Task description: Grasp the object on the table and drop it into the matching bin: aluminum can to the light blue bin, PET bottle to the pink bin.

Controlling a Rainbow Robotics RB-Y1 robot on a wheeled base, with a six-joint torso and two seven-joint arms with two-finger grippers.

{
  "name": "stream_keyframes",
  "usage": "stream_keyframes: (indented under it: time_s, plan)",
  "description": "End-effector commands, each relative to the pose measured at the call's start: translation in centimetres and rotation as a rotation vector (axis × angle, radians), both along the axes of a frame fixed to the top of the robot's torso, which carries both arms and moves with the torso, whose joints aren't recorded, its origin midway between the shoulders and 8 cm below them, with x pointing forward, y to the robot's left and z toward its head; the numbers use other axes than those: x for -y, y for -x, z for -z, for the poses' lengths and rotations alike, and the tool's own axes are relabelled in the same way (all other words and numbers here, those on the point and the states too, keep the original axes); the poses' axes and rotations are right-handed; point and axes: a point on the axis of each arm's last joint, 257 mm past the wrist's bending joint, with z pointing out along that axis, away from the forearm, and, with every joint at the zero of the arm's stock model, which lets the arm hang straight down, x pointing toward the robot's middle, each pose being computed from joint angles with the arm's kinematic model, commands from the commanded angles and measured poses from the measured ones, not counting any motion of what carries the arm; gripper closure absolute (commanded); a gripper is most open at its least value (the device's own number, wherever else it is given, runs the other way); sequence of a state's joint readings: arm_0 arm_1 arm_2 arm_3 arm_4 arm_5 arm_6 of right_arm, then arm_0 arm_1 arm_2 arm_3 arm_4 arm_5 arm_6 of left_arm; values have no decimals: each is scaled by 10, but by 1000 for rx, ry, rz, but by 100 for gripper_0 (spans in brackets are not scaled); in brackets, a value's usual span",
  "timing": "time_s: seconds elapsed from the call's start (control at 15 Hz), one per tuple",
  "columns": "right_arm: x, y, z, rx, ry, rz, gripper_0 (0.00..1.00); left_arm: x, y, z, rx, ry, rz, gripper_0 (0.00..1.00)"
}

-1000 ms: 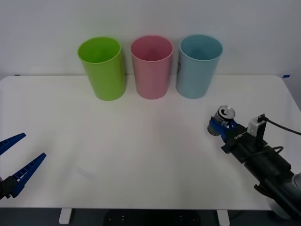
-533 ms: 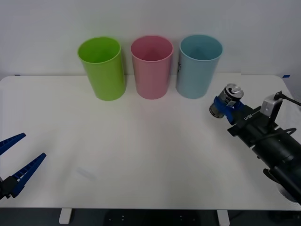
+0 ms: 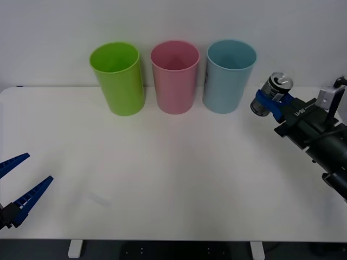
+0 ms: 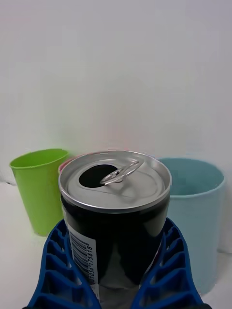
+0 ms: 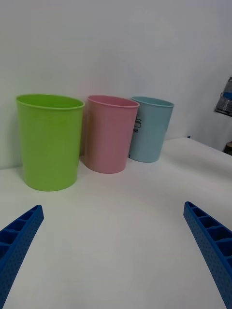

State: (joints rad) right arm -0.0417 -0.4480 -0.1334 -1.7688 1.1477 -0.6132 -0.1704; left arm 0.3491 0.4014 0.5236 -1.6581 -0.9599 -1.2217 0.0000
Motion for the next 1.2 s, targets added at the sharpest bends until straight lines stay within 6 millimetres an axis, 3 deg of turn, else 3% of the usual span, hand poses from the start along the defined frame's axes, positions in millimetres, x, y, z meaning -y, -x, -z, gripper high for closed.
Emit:
stream_keyframes:
  time_s: [0.07, 0.47, 1.2]
  plan:
    - [3, -9, -20, 29, 42, -4, 100, 0, 0, 0, 0, 0, 0, 0]
    - [2, -50, -39, 24, 82, -28, 100, 0, 0, 0, 0, 0, 0, 0]
    - [-10, -155, -64, -66, 110, -21, 100, 0, 0, 0, 0, 0, 0, 0]
